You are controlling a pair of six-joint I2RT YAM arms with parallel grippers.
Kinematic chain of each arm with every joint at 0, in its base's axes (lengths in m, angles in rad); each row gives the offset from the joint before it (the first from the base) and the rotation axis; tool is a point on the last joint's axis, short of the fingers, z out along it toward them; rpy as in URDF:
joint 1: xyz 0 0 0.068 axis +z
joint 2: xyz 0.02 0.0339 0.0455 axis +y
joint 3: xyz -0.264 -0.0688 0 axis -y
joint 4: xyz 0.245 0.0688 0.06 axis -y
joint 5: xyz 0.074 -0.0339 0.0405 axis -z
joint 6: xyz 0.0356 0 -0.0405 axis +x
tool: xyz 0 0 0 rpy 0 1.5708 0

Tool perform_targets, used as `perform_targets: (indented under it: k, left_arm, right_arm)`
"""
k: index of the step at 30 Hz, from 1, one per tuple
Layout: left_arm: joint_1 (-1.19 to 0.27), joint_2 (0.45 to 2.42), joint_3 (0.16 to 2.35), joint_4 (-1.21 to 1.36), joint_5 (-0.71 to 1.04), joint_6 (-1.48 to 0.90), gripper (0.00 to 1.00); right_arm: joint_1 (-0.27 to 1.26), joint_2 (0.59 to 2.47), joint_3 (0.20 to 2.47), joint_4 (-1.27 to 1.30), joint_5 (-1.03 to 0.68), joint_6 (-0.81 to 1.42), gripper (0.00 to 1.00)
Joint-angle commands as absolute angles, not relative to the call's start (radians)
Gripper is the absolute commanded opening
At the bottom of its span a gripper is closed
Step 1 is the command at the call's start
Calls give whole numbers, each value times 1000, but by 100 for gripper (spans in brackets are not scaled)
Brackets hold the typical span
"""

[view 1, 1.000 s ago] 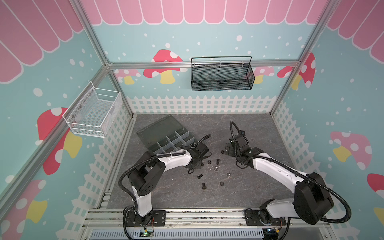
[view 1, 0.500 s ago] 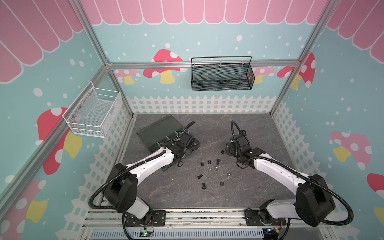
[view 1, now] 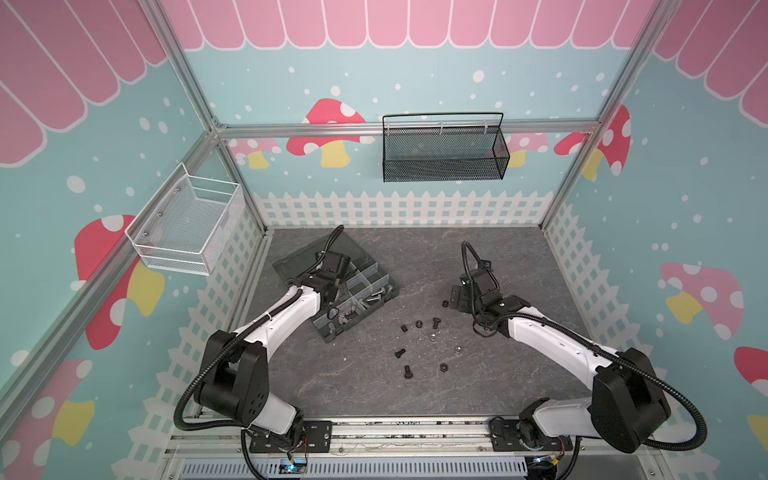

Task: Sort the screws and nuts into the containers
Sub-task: 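Lift and carry the black bolt with the left gripper over the organizer, then open the left gripper to drop the black bolt into a compartment, then move the left gripper back over the scattered black bolts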

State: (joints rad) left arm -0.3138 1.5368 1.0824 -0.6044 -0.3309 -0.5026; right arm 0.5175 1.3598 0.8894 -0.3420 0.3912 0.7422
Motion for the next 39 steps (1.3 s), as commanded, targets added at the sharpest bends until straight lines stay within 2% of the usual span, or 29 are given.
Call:
perform_targets:
  k: [1, 10, 19, 30, 39]
  left_arm:
    - [-299, 1576, 1107, -568, -290, -466, 6]
    - [-286, 1697, 1180, -561, -282, -419, 7]
    - [-285, 1699, 1162, -562, -268, -431, 32]
    - [-307, 1534, 1112, -563, -231, -444, 38]
    - [-515, 1318, 946, -535, -219, -504, 47]
  right_arm:
    - [514, 1358, 905, -337, 388, 761, 98]
    - [513, 1352, 906, -336, 390, 758, 98]
    - [514, 1350, 907, -337, 393, 758, 98]
    - [513, 1352, 915, -335, 393, 758, 98]
    - [513, 1386, 936, -351, 388, 758, 98]
